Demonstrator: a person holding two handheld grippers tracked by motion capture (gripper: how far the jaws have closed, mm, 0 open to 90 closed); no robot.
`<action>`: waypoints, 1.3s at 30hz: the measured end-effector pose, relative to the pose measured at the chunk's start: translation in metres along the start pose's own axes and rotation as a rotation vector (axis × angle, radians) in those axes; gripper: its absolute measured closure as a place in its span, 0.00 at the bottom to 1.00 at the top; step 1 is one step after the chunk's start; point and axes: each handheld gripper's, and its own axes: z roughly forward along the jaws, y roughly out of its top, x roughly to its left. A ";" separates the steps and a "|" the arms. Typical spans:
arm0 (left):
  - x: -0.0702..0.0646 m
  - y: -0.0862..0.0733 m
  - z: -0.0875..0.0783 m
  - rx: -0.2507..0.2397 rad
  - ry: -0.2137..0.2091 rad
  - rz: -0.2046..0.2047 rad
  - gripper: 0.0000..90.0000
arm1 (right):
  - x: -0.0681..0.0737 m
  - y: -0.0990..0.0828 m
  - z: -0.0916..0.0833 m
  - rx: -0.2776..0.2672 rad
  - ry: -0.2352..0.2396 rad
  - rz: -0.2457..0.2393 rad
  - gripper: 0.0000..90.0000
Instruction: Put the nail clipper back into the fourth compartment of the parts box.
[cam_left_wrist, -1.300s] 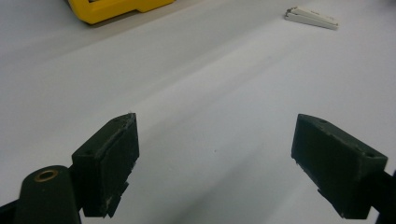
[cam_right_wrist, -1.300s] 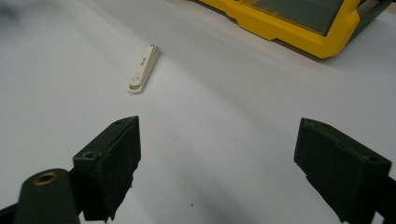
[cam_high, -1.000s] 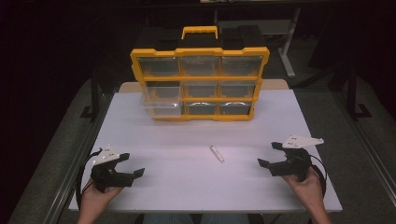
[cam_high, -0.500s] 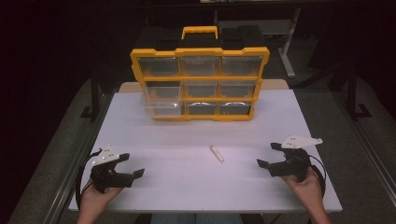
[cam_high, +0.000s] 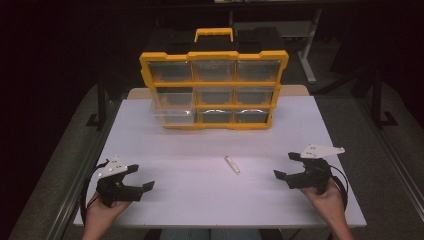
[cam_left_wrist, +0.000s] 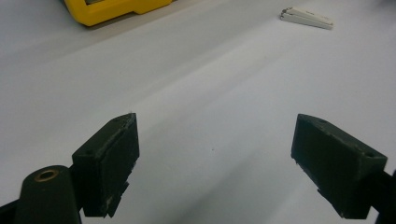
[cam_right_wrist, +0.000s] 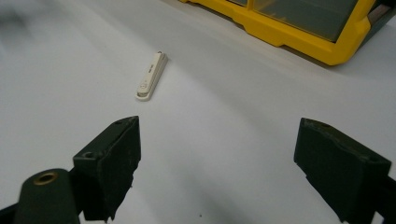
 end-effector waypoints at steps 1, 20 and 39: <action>0.000 0.000 0.000 -0.003 -0.001 -0.003 0.17 | 0.001 0.001 0.000 0.002 0.004 0.005 0.15; 0.001 0.000 -0.002 -0.014 -0.003 -0.010 0.17 | 0.008 0.035 0.010 0.032 0.052 -0.034 0.15; 0.000 0.000 -0.003 -0.011 -0.013 -0.004 0.17 | 0.017 0.073 0.030 0.069 0.105 -0.052 0.18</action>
